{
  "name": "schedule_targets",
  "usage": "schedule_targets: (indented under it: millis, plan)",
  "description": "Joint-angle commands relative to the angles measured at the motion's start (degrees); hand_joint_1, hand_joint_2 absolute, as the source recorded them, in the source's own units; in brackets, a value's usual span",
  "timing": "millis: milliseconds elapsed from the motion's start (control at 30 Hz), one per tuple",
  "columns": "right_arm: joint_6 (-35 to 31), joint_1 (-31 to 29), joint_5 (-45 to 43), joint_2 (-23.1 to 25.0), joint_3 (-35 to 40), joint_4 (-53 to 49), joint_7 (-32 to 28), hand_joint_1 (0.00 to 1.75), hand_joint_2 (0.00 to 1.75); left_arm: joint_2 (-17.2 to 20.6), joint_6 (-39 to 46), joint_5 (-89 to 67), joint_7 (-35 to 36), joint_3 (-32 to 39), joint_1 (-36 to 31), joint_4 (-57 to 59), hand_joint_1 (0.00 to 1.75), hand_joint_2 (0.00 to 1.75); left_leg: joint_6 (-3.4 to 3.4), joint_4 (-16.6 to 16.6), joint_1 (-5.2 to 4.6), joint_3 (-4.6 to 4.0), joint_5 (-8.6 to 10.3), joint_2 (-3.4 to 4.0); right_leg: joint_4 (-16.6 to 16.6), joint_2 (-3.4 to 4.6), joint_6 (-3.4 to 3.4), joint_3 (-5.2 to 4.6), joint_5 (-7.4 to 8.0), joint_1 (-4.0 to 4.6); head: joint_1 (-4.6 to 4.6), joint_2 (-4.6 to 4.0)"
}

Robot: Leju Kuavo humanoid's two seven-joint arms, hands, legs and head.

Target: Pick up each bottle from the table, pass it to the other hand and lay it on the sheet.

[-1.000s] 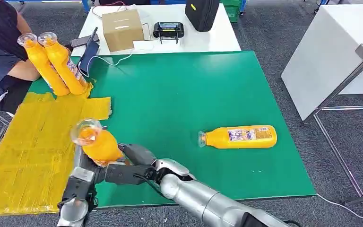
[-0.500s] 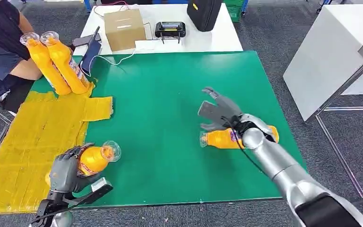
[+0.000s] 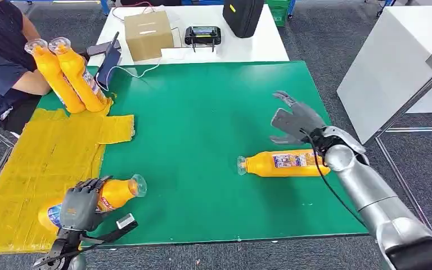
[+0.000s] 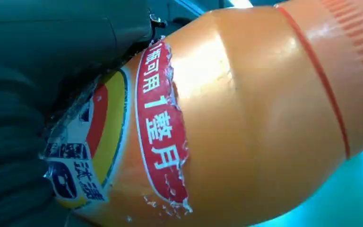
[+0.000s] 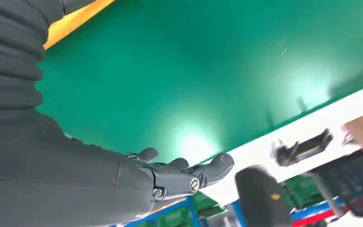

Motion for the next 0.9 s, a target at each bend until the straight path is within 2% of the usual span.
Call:
schedule_targets:
  millis: [33,133,167,300,367,400,533,567,667,733,767,833,867,900]
  plan:
    - [3.2,-0.2,1.5,-2.1,0.4,0.8,-0.3,0.0,1.75,6.6,-9.0,-0.3,7.7,-14.0,-8.2,25.3,0.0,0.0,-0.14,-0.1,0.1,0.38,-0.08,-0.12,-0.1,0.31,-0.17,0.41,-0.08,0.05,0.0,0.0]
    - [3.5,0.2,2.2,-2.1,2.3,0.8,-0.6,0.0,1.75,6.7,-8.7,-0.3,5.8,-12.0,-9.6,29.8,0.0,0.0,-0.12,-0.2,0.1,0.44,-0.01,-0.07,-0.2,0.28,-0.15,0.42,0.0,0.07,0.02,0.0]
    - [4.3,0.3,2.1,-2.8,3.4,0.0,-0.9,0.0,1.75,7.6,-8.6,-0.3,7.3,-13.2,-10.0,31.3,0.0,0.0,-0.08,-0.2,0.0,0.54,0.02,-0.08,-0.1,0.15,-0.08,0.51,-0.03,-0.04,0.0,0.0]
    - [4.5,0.5,1.9,-3.3,3.6,-0.8,-0.8,0.0,1.75,7.8,-8.2,-0.3,7.1,-12.9,-9.7,31.4,0.0,0.0,-0.08,-0.2,0.03,0.74,-0.04,-0.04,-0.1,0.37,-0.1,0.79,0.0,0.01,0.0,0.0]
    - [4.5,0.5,1.9,-3.3,3.6,-0.8,-0.8,0.0,1.75,7.8,-8.2,-0.3,7.1,-12.9,-9.7,31.4,0.0,0.0,-0.04,-0.2,-0.05,1.04,-0.05,-0.16,0.0,0.12,0.0,1.14,-0.12,-0.09,0.0,0.0]
    - [4.6,0.5,1.8,-3.4,3.6,-0.9,-0.7,0.0,1.75,7.7,-8.3,-0.3,7.1,-12.8,-9.8,31.3,0.0,0.0,-0.1,-0.2,0.01,1.05,-0.07,-0.01,0.0,0.37,-0.02,1.1,-0.06,-0.03,-0.02,0.0]
    - [4.6,0.5,1.8,-3.4,3.6,-0.9,-0.7,0.0,1.75,7.7,-8.3,-0.3,7.1,-12.8,-9.8,31.3,0.0,0.0,-0.09,-0.2,-0.03,1.19,-0.06,-0.08,0.0,0.21,0.01,1.23,-0.07,-0.09,-0.02,0.0]
    - [4.6,0.5,1.8,-3.4,3.6,-0.9,-0.7,0.0,1.75,7.7,-8.3,-0.3,7.1,-12.8,-9.8,31.3,0.0,0.0,-0.12,-0.3,0.01,1.07,-0.01,0.05,-0.1,0.46,-0.04,1.06,0.04,-0.06,-0.02,0.0]
    - [4.8,0.4,1.8,-3.5,3.7,-1.0,-0.7,0.0,1.75,7.7,-8.7,-0.3,7.0,-12.8,-9.7,31.3,0.0,0.0,-0.1,-0.2,-0.04,1.39,-0.06,-0.08,0.0,0.2,0.01,1.41,-0.09,-0.11,0.0,0.0]
    - [6.3,0.4,1.5,-4.1,5.1,-1.9,-0.4,0.0,1.75,9.0,-11.2,-0.3,8.6,-14.0,-9.6,31.9,0.0,0.0,-0.12,-0.2,-0.03,1.38,-0.04,-0.03,0.0,0.3,0.0,1.38,-0.04,-0.1,0.0,0.0]
    - [6.7,0.2,1.3,-4.4,5.8,-2.0,-0.2,0.0,1.75,9.1,-12.4,-0.3,7.7,-13.1,-9.7,32.7,0.0,0.0,-0.15,-0.3,0.0,1.31,-0.02,0.06,0.0,0.46,-0.04,1.28,0.02,-0.06,-0.02,0.0]
    - [8.5,-0.9,0.8,-4.7,7.3,-1.5,0.6,0.0,1.75,9.1,-13.5,-0.1,6.2,-12.1,-10.0,34.1,0.0,0.0,-0.1,-0.2,-0.07,1.55,-0.12,-0.09,0.1,0.16,0.04,1.58,-0.15,-0.14,-0.02,0.0]
    - [9.7,-1.9,0.1,-4.8,7.9,-0.8,0.9,0.0,1.75,9.2,-13.9,-0.3,5.6,-12.0,-10.3,35.0,0.0,0.0,-0.17,-0.3,-0.02,1.37,-0.06,0.15,0.0,0.53,-0.03,1.33,0.01,-0.07,0.0,0.0]
    - [10.1,-2.5,-0.3,-4.8,8.5,-0.2,1.1,0.0,1.75,9.5,-13.9,-0.3,5.8,-12.7,-10.6,35.6,0.0,0.0,-0.16,-0.2,-0.08,1.5,-0.1,0.11,0.0,0.43,0.0,1.47,-0.05,-0.13,-0.02,0.0]
